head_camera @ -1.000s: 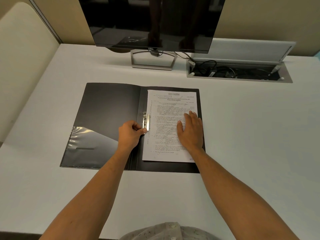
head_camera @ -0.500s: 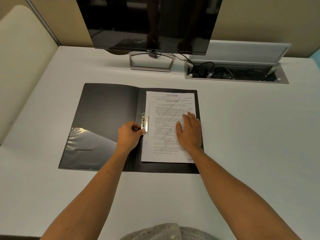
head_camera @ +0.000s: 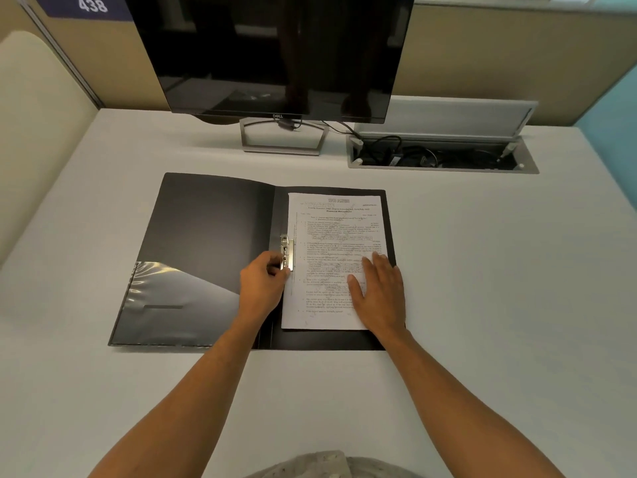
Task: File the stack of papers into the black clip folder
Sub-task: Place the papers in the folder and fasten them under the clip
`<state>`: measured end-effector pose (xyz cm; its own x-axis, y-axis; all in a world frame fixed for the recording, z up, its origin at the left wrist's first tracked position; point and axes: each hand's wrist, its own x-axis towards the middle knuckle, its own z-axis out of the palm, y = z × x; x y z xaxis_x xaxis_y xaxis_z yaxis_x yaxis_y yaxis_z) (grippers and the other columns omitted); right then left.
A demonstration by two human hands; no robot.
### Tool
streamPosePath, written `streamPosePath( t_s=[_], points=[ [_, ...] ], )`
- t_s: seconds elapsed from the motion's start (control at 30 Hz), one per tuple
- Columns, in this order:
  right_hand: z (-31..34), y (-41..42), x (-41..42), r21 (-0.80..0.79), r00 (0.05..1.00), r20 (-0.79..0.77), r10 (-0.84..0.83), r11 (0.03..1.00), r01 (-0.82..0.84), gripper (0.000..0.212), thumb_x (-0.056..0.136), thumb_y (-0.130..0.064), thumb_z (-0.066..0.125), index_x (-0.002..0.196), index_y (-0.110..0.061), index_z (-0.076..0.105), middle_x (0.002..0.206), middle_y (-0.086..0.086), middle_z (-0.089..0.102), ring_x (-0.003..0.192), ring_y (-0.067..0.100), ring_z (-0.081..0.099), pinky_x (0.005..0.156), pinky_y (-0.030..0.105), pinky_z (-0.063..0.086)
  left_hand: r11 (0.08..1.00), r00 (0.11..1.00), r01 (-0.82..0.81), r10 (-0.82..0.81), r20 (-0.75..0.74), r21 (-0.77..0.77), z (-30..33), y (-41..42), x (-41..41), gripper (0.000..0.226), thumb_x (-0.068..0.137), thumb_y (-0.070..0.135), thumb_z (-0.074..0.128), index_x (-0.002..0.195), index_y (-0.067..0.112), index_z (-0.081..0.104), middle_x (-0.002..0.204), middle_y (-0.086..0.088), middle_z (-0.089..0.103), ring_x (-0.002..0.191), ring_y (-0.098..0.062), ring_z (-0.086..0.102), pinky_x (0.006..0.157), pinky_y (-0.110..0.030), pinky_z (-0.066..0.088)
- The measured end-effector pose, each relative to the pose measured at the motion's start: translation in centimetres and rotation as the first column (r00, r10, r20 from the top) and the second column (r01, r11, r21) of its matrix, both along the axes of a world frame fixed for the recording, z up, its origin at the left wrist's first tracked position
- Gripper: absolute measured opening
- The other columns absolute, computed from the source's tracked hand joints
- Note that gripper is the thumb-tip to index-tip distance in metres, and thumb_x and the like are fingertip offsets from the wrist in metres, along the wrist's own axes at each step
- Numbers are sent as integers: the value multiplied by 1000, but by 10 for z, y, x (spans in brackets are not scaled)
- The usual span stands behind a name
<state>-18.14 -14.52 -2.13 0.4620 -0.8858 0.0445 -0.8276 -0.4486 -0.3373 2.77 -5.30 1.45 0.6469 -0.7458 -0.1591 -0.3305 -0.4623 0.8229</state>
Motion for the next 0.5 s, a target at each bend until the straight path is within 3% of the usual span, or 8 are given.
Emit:
streamPosePath(
  t_s=[0.17,0.3,0.4,0.5],
  points=[
    [0,-11,-28,23,994,-104,-18,1000,20,64,99,-54,23,151,-16,23,159,6,21,147,20,14,121,40,5,993,993,116,-116,-40,14,2,-9,-18,19,88,19,68,107,17,64,94,7,64,81,-5,61,71,-15,50],
    [2,-22,-50,17,991,-134,-20,1000,22,64,99,-52,21,152,-17,20,160,5,19,148,18,12,121,40,5,977,975,215,-214,-66,8,9,-15,-28,24,90,22,66,114,19,61,100,11,63,83,-1,60,73,-9,46],
    [2,-26,-64,14,991,-131,-29,999,32,64,99,-52,22,152,-17,20,160,4,20,148,17,12,121,39,5,999,996,29,-26,82,-39,15,-13,-19,26,94,23,61,119,15,61,108,3,64,94,-8,59,86,-18,43],
    [2,-30,-74,13,991,-124,-43,999,45,63,99,-52,24,152,-18,20,160,4,20,147,18,13,121,38,5,990,956,-88,114,271,-106,22,-6,4,24,92,20,61,115,12,62,116,-8,63,105,-19,57,88,-26,41]
  ],
)
